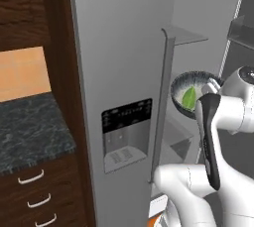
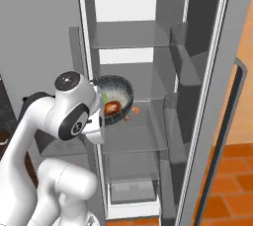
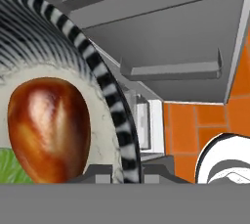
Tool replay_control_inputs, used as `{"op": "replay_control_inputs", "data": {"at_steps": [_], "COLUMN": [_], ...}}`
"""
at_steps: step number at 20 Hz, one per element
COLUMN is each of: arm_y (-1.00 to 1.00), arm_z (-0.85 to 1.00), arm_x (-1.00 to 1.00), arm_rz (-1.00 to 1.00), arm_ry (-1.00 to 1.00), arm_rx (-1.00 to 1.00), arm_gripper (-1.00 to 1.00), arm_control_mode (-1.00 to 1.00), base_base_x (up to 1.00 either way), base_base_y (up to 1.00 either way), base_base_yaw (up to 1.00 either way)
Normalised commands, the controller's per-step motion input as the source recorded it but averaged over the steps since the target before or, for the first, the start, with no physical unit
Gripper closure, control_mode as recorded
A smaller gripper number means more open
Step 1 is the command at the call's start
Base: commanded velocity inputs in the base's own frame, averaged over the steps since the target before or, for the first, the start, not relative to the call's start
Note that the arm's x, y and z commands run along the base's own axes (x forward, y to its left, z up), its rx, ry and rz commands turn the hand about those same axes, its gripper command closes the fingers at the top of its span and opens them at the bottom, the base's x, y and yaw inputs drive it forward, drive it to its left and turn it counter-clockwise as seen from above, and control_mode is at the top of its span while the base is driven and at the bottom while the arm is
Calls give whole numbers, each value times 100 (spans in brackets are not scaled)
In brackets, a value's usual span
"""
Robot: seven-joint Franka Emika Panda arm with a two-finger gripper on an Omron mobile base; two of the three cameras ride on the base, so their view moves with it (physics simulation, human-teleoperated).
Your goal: Pick the chicken drumstick and lemon wedge from their plates and place them in the bowl. Then put the bowl in the fridge.
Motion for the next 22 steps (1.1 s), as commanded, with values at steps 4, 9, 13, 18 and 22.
{"op": "replay_control_inputs", "data": {"at_steps": [4, 9, 13, 18, 22], "arm_y": [0, 0, 0, 0, 0], "arm_z": [0, 0, 0, 0, 0], "arm_x": [0, 0, 0, 0, 0], "arm_rz": [0, 0, 0, 0, 0], "arm_ry": [0, 0, 0, 0, 0], "arm_rx": [0, 0, 0, 0, 0], "arm_gripper": [100, 100, 100, 100, 100], "arm_control_mode": [100, 100, 100, 100, 100], "base_base_x": [7, 26, 46, 58, 71], "base_base_y": [-46, -58, -32, -28, 6], "base_base_yaw": [30, 24, 17, 11, 0]}}
